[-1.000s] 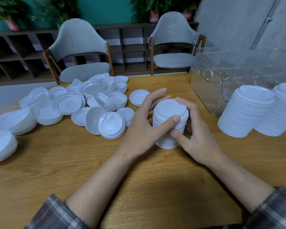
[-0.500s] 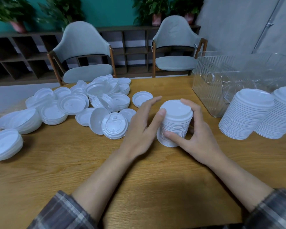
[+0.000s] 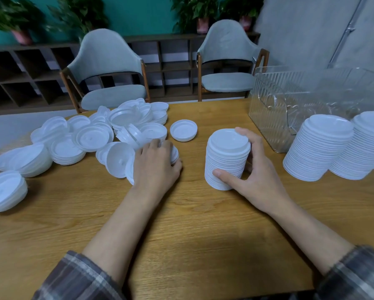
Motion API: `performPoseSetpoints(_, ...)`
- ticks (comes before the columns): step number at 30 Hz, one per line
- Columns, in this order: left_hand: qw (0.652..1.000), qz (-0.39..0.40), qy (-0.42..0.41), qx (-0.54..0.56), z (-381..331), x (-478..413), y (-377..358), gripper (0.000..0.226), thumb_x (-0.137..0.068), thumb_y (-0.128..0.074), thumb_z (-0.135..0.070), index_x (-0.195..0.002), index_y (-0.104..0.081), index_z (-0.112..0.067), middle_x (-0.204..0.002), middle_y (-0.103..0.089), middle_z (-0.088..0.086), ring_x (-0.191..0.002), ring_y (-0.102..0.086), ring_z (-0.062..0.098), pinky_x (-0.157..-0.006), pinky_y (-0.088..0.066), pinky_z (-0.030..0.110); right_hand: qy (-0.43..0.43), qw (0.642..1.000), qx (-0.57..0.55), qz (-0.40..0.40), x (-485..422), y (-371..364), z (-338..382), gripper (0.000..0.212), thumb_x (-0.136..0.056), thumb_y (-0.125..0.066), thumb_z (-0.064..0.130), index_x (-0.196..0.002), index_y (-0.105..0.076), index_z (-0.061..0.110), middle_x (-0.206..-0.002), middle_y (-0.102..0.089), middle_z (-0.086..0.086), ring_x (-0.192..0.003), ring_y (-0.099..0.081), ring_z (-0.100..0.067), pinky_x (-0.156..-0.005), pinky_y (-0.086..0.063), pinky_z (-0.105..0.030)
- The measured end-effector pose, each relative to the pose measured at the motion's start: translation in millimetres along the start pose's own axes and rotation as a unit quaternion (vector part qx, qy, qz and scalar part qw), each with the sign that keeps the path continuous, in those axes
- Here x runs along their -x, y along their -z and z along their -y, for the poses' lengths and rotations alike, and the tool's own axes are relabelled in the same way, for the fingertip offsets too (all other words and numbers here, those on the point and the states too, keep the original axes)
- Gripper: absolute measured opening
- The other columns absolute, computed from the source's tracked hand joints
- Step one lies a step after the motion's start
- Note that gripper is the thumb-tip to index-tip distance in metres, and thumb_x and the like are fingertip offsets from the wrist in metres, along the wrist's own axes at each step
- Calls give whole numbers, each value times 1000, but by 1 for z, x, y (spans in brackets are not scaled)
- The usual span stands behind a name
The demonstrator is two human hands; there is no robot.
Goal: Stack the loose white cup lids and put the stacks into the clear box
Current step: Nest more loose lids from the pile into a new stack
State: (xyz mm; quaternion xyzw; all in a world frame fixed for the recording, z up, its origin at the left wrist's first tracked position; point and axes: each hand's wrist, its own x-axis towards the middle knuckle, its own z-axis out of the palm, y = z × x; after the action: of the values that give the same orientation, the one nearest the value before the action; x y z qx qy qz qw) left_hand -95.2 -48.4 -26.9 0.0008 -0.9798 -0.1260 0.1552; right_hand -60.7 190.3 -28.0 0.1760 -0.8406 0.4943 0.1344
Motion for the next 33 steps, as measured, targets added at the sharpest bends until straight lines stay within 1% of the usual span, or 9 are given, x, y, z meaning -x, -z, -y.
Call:
performPoseSetpoints(5, 1000, 5, 17, -16, 2, -2, 3, 38, -95, -61, -48, -126, -65, -25, -121, -66, 6, -111, -61, 33, -94, -41, 44, -2, 1000, -1, 4, 0, 0, 0, 91, -75, -85, 48, -147, -30, 45, -133, -36, 55, -129, -43, 17, -111, -47, -38)
performPoseSetpoints(10, 1000, 15, -5, 21, 4, -4, 5, 30, -97, -65, -41, -124, -66, -29, -116, -62, 4, -102, -64, 31, -85, -45, 41, -3, 1000, -6, 7, 0, 1, -1, 91, -76, -88, 44, -148, -32, 42, -133, -40, 50, -129, -45, 13, -111, -47, -37)
performPoseSetpoints(12, 998, 15, -14, 66, 2, -3, 5, 38, -94, -71, -37, -129, -65, -26, -121, -61, 5, -104, -64, 31, -83, -47, 39, -3, 1000, -13, 5, -1, 1, -1, 92, -75, -88, 45, -148, -33, 42, -134, -42, 48, -131, -47, 10, -112, -47, -38)
performPoseSetpoints(16, 987, -15, -12, 162, -3, -4, 8, 59, -84, -78, -34, -139, -58, -23, -130, -62, 5, -117, -60, 27, -85, -41, 31, -3, 1000, -26, 2, -1, 1, -1, 93, -72, -87, 51, -147, -34, 42, -135, -44, 47, -132, -48, 8, -111, -47, -35)
performPoseSetpoints(19, 960, -69, -17, 272, -11, -2, 18, 56, -77, -81, -39, -129, -65, -27, -122, -70, -9, -115, -63, 13, -95, -49, 28, -2, 999, -45, -11, -1, 1, -1, 90, -73, -83, 58, -147, -37, 39, -137, -47, 41, -133, -48, 5, -110, -47, -33)
performPoseSetpoints(21, 924, -100, -28, 367, -17, 2, 26, 45, -78, -79, -36, -121, -69, -28, -116, -71, -17, -113, -64, 5, -100, -50, 27, 2, 998, -55, -26, 0, 0, -1, 85, -76, -81, 63, -146, -40, 37, -138, -49, 36, -134, -50, 1, -109, -47, -32)
performPoseSetpoints(24, 864, -66, -49, 497, -27, 8, 35, 41, -85, -75, -26, -125, -68, -26, -120, -72, -14, -116, -65, 6, -99, -52, 27, 8, 997, -65, -37, -1, -1, -2, 78, -79, -76, 66, -144, -43, 38, -140, -51, 30, -135, -51, -5, -109, -49, -39)
performPoseSetpoints(28, 830, 0, -108, 546, -37, 15, 33, 45, -93, -74, -11, -136, -63, -20, -132, -69, -7, -126, -63, 13, -96, -54, 29, 23, 997, -77, -20, 0, -2, 2, 72, -84, -76, 57, -144, -43, 37, -142, -54, 24, -135, -54, -12, -108, -51, -46)
performPoseSetpoints(33, 819, 5, -114, 563, -46, 21, 25, 52, -87, -80, -16, -136, -62, -17, -132, -70, -3, -131, -62, 15, -107, -52, 34, 31, 994, -99, -15, 1, -4, 5, 88, -86, -79, 45, -157, -28, 35, -147, -53, 20, -138, -52, -6, -109, -50, -36)
